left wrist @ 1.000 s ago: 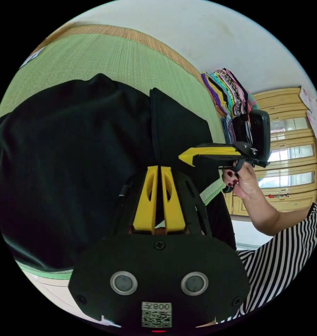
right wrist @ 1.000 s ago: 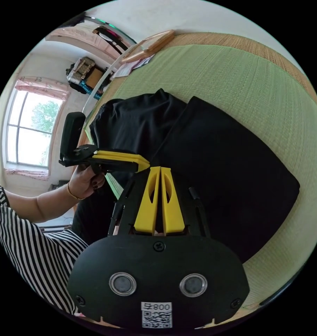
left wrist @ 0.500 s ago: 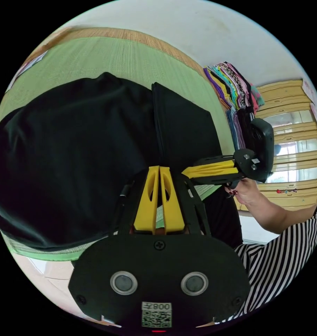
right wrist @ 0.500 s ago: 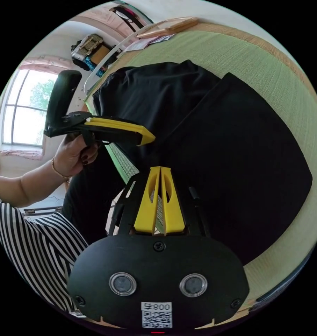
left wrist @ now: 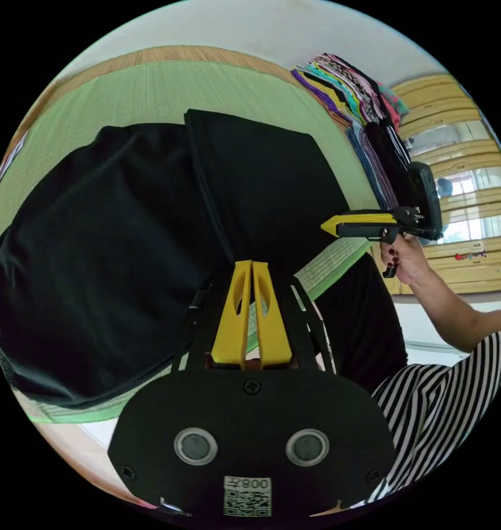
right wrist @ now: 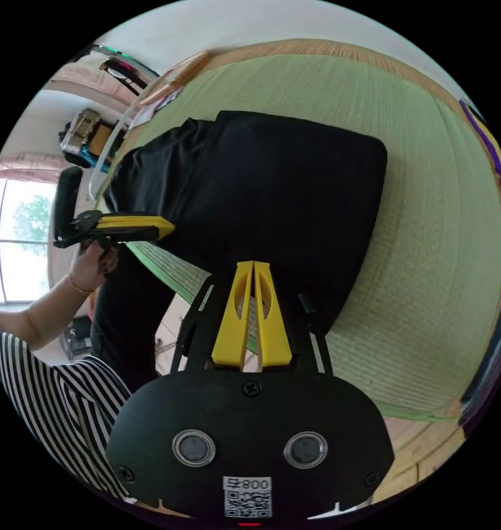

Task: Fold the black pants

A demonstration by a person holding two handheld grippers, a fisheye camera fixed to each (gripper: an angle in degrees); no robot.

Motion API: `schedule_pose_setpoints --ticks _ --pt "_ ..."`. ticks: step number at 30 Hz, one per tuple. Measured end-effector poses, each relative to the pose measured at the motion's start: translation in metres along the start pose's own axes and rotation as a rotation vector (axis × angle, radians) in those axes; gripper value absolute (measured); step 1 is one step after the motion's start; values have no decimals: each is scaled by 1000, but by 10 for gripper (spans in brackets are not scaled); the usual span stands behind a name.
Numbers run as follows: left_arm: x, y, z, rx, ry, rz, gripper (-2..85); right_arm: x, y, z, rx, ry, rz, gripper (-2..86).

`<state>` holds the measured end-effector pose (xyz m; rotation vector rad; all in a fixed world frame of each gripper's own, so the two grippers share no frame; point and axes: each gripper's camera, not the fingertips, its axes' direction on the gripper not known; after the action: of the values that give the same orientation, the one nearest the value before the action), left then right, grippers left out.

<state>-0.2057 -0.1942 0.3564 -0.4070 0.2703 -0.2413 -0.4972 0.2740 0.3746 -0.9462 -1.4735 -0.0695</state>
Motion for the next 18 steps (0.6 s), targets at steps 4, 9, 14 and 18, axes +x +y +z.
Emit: schedule_pose_setpoints --ticks 4,9,14,18 --pt "27 0 1 20 5 38 12 28 24 -16 75 -35 54 2" --pt "81 -13 19 24 86 200 54 108 76 -39 202 -162 238 8" --pt "160 -38 62 -39 45 427 77 167 111 -25 226 -293 380 22" --pt "203 -49 85 -47 -23 532 80 199 129 -10 231 -407 417 31"
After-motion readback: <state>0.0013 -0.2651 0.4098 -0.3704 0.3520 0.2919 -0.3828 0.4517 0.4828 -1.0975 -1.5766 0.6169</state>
